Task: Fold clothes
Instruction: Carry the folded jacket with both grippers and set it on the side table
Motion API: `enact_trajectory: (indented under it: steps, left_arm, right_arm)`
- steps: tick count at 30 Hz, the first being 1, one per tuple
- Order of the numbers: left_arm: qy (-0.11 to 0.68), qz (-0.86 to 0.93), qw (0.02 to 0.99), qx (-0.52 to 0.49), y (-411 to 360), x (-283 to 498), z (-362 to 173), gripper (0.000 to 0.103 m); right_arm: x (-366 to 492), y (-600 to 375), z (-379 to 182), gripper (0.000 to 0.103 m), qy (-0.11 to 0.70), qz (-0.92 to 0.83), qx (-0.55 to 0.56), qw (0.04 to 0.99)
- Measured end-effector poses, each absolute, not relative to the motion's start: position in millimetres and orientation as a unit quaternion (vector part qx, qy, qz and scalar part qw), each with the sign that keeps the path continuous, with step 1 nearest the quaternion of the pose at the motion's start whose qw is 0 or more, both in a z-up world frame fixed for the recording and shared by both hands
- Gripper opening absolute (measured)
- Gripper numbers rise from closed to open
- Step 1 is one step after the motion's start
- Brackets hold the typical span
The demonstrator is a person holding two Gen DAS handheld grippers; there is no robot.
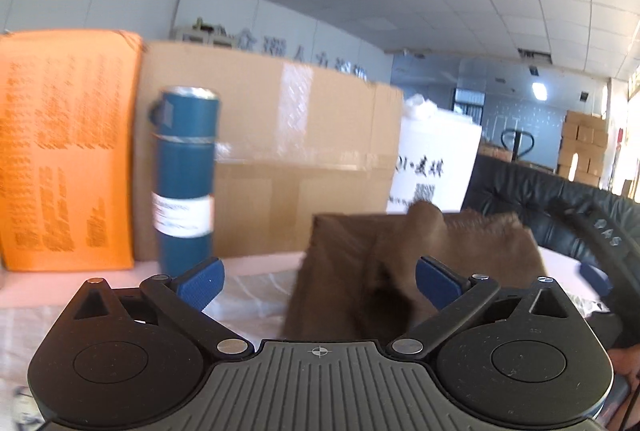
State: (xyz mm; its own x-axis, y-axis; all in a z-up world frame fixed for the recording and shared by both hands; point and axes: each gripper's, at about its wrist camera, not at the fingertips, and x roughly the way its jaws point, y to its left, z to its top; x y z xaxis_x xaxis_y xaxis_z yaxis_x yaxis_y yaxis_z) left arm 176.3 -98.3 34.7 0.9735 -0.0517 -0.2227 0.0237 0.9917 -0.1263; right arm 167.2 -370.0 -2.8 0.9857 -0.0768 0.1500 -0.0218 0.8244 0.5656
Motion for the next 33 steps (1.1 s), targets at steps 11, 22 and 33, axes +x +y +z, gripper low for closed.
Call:
enact_trajectory:
  steps: [11, 22, 33]
  left_arm:
    - [0.046, -0.003, 0.996, -0.076, -37, 102, 53, 0.103]
    - [-0.036, -0.002, 0.997, -0.072, -10, 49, 25, 0.103]
    - [-0.087, -0.002, 0.996, -0.017, -13, 36, 3, 0.103]
  right_arm:
    - [71, -329, 24, 0.103, -0.139, 0.026, 0.258, 0.956]
    - [-28, -236, 25, 0.103, -0.051, 0.025, 0.180, 0.982]
    - [0, -211, 7, 0.103, -0.070, -0.097, 0.077, 0.990]
